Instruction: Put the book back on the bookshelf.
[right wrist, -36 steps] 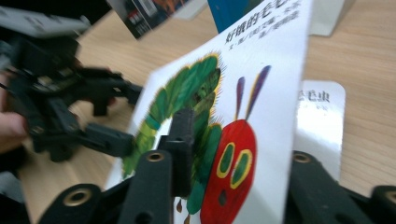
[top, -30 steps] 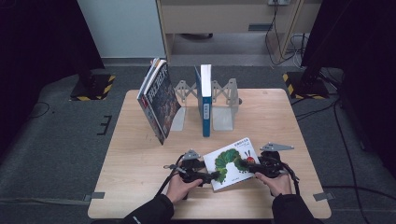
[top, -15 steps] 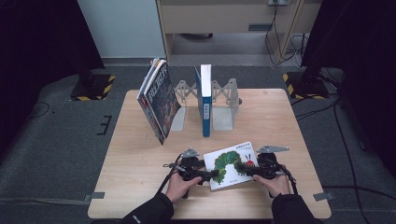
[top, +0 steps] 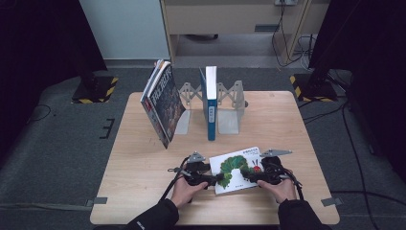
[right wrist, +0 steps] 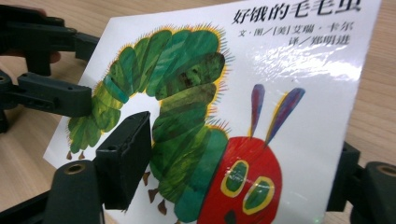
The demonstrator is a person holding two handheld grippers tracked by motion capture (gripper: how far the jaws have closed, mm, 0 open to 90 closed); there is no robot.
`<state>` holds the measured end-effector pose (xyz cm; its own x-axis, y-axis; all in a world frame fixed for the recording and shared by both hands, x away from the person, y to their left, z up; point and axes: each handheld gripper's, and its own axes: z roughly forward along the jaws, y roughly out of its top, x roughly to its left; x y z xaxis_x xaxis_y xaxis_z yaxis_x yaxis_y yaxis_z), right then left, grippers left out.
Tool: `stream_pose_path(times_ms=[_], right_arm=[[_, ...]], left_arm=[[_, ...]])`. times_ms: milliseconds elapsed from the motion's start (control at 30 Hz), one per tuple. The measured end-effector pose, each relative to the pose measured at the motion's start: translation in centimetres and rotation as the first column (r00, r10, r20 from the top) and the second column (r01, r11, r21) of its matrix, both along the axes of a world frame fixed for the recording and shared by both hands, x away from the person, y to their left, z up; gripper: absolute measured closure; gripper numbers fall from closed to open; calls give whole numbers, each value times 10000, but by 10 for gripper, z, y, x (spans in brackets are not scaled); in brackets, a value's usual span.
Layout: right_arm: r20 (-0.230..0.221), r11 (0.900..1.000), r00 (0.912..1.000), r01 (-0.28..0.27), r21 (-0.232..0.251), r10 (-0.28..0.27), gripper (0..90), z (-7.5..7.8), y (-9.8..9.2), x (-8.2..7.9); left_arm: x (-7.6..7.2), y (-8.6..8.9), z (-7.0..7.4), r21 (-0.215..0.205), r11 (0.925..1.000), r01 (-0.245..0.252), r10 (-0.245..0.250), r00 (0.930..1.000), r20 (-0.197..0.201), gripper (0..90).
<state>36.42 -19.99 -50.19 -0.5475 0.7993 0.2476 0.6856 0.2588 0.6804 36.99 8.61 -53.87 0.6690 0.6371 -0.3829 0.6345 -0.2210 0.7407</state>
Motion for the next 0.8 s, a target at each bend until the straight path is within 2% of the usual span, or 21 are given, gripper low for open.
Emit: stream_pose_path(times_ms=[33, 300, 467, 667, 800], right_arm=[[187, 9998, 9996, 190, -100, -188, 266, 1, -3, 0], [18, 9990, 9994, 358, -275, -357, 250, -4, -2, 1], [244, 9996, 9994, 245, -104, -242, 250, -8, -5, 0], [276, 9997, 9994, 199, -107, -196, 250, -8, -3, -1], [329, 10000, 9994, -55, 45, 54, 253, -8, 1, -1]], left_arm=[[0, 0, 0, 11, 10000, -1, 1, 10000, 4, 214], [0, -1, 0, 156, 9999, 68, -69, 9999, 77, 229], [0, 0, 0, 131, 9999, 96, -97, 9999, 74, 227], [1, 0, 0, 32, 9999, 122, -122, 9999, 38, 179], [2, 2, 0, -41, 10000, 64, -64, 10000, -21, 171]])
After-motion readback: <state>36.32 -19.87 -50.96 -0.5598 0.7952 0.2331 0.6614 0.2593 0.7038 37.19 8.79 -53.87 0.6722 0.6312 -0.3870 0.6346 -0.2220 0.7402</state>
